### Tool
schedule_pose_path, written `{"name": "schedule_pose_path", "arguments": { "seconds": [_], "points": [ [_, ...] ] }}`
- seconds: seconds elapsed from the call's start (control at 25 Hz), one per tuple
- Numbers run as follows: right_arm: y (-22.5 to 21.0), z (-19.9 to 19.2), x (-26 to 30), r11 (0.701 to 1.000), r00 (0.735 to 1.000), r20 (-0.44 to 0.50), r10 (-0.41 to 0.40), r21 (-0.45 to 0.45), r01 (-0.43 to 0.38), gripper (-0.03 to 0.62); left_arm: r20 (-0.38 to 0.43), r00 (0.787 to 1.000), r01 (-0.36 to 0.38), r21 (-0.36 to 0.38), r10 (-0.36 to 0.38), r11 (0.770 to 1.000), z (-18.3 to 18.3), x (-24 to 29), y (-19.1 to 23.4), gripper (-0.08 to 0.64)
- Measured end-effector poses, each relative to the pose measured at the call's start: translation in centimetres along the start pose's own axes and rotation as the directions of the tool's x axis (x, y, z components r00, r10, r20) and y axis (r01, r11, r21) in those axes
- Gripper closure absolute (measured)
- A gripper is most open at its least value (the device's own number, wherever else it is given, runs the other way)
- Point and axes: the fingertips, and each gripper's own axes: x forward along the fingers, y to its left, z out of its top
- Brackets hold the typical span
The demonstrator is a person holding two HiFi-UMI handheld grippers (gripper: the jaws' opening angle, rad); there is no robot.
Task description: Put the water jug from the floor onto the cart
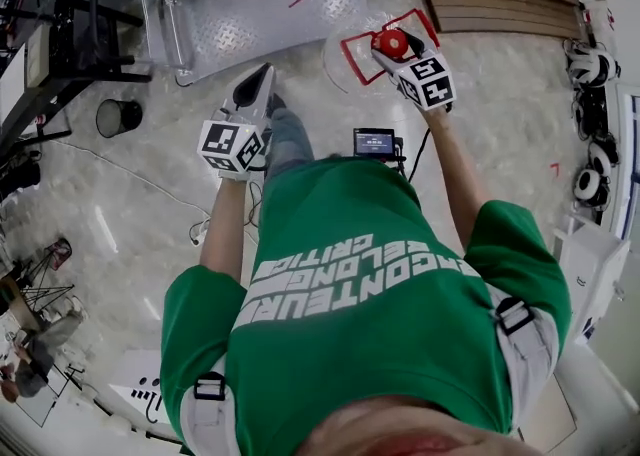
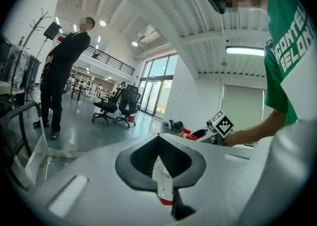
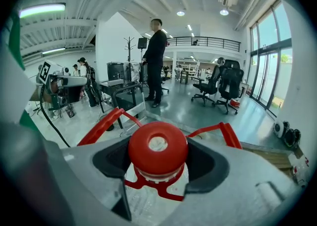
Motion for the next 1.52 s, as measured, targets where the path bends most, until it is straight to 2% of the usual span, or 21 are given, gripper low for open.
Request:
{"name": "schedule_pose_path", "arguments": {
  "seconds": [0.56, 0.88, 1.08, 1.24, 1.52],
  "points": [
    [-3.1, 5.6, 10.4, 0.998, 0.996, -0.093, -0.017, 0.059, 0.023, 0.291, -0.041, 0.997, 0.068, -0.024, -0.069, 0.997, 5.0, 7.6, 13.3, 0.543],
    [-5.0, 9.3, 15.7, 0.999, 0.995, -0.099, -0.003, 0.046, 0.008, 0.291, -0.047, 0.996, 0.07, -0.043, -0.072, 0.997, 6.8, 9.6, 17.1, 0.543],
    [-6.6, 10.6, 18.7, 0.999, 0.994, -0.104, 0.043, 0.021, -0.041, 0.291, -0.056, 0.998, 0.039, -0.054, -0.042, 0.998, 6.9, 11.1, 17.7, 0.543],
    [-7.7, 11.4, 22.0, 0.994, 0.988, -0.117, 0.1, -0.025, -0.103, 0.291, -0.067, 0.998, -0.016, -0.053, 0.013, 0.998, 6.9, 13.1, 18.9, 0.543],
    [-9.9, 10.8, 26.6, 0.982, 0.972, -0.176, 0.153, -0.082, -0.169, 0.291, -0.065, 0.994, -0.088, -0.076, 0.083, 0.993, 7.2, 16.8, 20.4, 0.543]
  ]
}}
